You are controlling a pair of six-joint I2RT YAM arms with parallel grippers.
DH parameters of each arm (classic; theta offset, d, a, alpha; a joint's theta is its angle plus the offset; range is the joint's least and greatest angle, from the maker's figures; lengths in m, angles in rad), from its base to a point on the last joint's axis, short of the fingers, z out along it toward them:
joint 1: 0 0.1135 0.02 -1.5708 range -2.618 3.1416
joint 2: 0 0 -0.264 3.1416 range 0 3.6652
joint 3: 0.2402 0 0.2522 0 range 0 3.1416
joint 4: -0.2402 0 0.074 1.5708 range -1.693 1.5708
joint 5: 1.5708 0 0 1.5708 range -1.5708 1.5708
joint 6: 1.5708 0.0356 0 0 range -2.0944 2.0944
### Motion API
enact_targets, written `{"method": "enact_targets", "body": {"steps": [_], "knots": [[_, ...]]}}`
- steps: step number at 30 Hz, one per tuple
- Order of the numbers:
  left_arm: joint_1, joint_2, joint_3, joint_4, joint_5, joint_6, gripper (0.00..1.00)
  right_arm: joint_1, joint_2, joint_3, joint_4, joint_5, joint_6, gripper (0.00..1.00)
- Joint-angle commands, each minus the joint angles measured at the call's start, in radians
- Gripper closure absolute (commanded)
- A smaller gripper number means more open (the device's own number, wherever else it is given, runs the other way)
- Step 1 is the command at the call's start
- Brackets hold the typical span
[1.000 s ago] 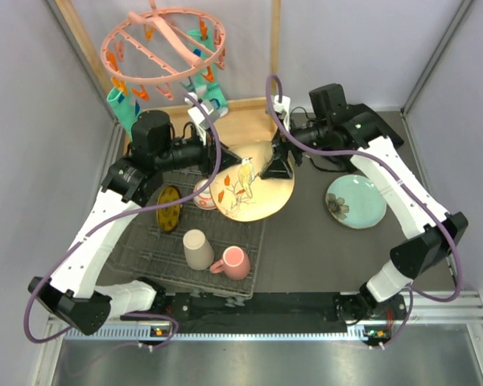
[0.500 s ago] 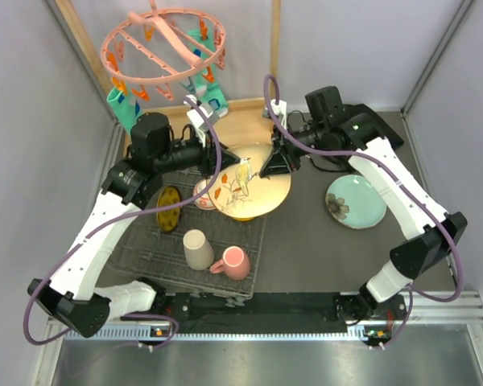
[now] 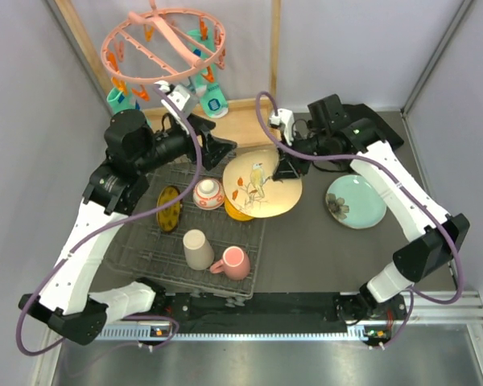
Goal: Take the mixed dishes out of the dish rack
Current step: Pick up the plate from the dish rack, then place the plate at the center of the board.
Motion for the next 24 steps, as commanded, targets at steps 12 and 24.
{"method": "enact_targets", "body": {"steps": [12, 24], "knots": [[0.007, -0.054, -0.112, -0.053, -0.151, 0.123, 0.15, -0.592, -0.042, -0.137, 0.002, -0.188, 0.109, 1.0], [0.006, -0.067, -0.293, -0.013, -0.125, 0.14, 0.15, -0.904, 0.161, -0.226, -0.159, -0.271, -0.138, 1.0]]}}
